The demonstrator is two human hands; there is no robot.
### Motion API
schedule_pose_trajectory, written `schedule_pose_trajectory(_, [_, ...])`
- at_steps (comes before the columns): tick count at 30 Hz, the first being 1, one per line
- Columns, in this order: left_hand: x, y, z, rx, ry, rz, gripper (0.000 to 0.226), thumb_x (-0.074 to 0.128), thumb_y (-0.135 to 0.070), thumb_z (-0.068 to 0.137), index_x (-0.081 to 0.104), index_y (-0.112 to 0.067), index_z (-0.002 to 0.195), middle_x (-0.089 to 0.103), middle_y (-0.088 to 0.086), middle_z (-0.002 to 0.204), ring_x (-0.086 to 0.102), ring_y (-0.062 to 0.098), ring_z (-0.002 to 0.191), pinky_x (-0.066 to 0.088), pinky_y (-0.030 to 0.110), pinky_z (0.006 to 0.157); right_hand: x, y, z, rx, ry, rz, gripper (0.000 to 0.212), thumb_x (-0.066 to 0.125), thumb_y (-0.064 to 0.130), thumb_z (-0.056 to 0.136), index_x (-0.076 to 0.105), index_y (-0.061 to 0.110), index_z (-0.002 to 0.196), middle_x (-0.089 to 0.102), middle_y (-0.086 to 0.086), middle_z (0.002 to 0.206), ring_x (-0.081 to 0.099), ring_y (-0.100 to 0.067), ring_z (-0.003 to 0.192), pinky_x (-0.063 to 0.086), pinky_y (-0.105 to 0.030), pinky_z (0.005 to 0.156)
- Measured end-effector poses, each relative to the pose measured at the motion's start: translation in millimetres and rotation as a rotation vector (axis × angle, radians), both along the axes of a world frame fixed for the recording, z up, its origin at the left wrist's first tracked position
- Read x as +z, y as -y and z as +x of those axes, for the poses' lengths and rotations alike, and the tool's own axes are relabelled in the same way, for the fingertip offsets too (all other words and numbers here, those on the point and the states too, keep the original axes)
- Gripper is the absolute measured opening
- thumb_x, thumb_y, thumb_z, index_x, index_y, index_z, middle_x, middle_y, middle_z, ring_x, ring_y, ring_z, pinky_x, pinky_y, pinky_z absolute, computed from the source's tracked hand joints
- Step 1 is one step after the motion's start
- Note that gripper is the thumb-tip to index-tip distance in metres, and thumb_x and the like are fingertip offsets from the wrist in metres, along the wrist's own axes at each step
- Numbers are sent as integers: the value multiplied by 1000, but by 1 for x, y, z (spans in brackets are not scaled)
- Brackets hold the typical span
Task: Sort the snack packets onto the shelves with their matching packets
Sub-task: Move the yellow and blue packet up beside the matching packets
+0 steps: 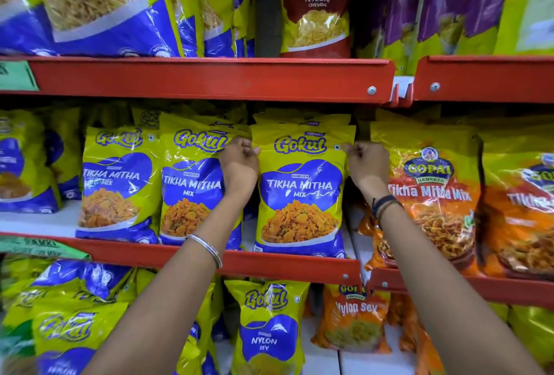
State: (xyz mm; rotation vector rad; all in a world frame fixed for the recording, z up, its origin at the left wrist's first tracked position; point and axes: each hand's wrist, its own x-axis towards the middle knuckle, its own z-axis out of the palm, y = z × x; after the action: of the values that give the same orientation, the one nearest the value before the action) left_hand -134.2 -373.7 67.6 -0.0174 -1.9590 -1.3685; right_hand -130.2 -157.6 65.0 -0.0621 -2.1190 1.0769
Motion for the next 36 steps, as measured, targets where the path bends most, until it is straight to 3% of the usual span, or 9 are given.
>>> schedule_pose_trajectory(2, [-9, 1, 7, -3, -83, -30, 20, 46, 9, 84, 58, 3, 98, 61, 16, 84, 55, 22, 80, 40, 22, 61, -3, -4, 1, 6, -5, 9, 29, 48, 14, 96, 68, -6, 89, 70, -29, 92, 64, -40, 83, 43, -39, 68])
schedule_pose_trajectory(4, [-21, -4, 22, 5, -181, -37, 27, 44, 4, 89, 49, 2, 116, 61, 18, 106, 57, 25, 95, 39, 18, 75, -7, -7, 13, 7, -84, 48, 31, 44, 17, 97, 64, -3, 110, 66, -28, 108, 63, -40, 101, 43, -35, 77])
schedule_pose_trajectory(7, [-48, -23, 49, -58, -353, -205, 39, 42, -10, 96, 38, -4, 134, 47, 13, 137, 41, 19, 131, 30, 20, 107, -31, 9, 48, 67, -243, 115, 46, 41, 25, 98, 43, 1, 137, 50, -13, 139, 45, -27, 129, 32, -29, 106])
schedule_pose_trajectory(10, [-84, -41, 54, -73, -343, -580, 47, 34, -24, 98, 30, -14, 143, 33, 5, 153, 14, 11, 146, 12, 30, 119, -72, 37, 63, 115, -273, 344, 56, 35, 27, 100, 17, 11, 150, 21, 1, 156, 15, -12, 147, 10, -24, 120])
schedule_pose_trajectory(14, [-106, -42, 42, 73, -198, -859, 57, 27, -36, 95, 21, -15, 148, 19, 3, 158, 6, 16, 148, 11, 43, 118, -106, 36, 45, 26, -131, 509, 59, 25, 32, 98, 8, 13, 151, 7, -3, 161, -10, -4, 148, -5, -26, 120])
schedule_pose_trajectory(18, [-110, -43, 39, 121, -184, -897, 60, 28, -36, 94, 20, -13, 148, 18, 7, 158, 9, 18, 147, 10, 46, 118, -112, 31, 38, -78, -50, 598, 60, 15, 39, 99, 6, 14, 152, 6, -4, 162, -14, -5, 147, -5, -31, 120])
schedule_pose_trajectory(21, [-110, -53, 46, 185, -134, -827, 64, 30, -34, 92, 14, -12, 149, 10, 8, 159, 0, 19, 148, -4, 43, 119, -107, 18, 47, -93, -70, 595, 60, 12, 41, 99, 8, 13, 152, 7, -4, 162, -12, -7, 148, -3, -32, 120])
schedule_pose_trajectory(29, [-105, -176, 81, -320, -264, -785, 65, 35, -31, 95, 1, -21, 150, -4, -1, 159, -7, 12, 148, -1, 32, 120, -109, -100, 95, -207, -102, 478, 56, 23, 35, 99, 21, 15, 151, 17, -3, 160, 8, -18, 150, 2, -32, 121])
schedule_pose_trajectory(36, [-110, -240, 69, -152, -204, -882, 60, 32, -36, 95, 17, -17, 149, 10, 0, 160, 4, 13, 147, -1, 30, 118, -112, -159, 88, -95, -10, 526, 58, 17, 39, 99, 13, 18, 152, 6, 3, 162, -6, -4, 148, 0, -27, 120])
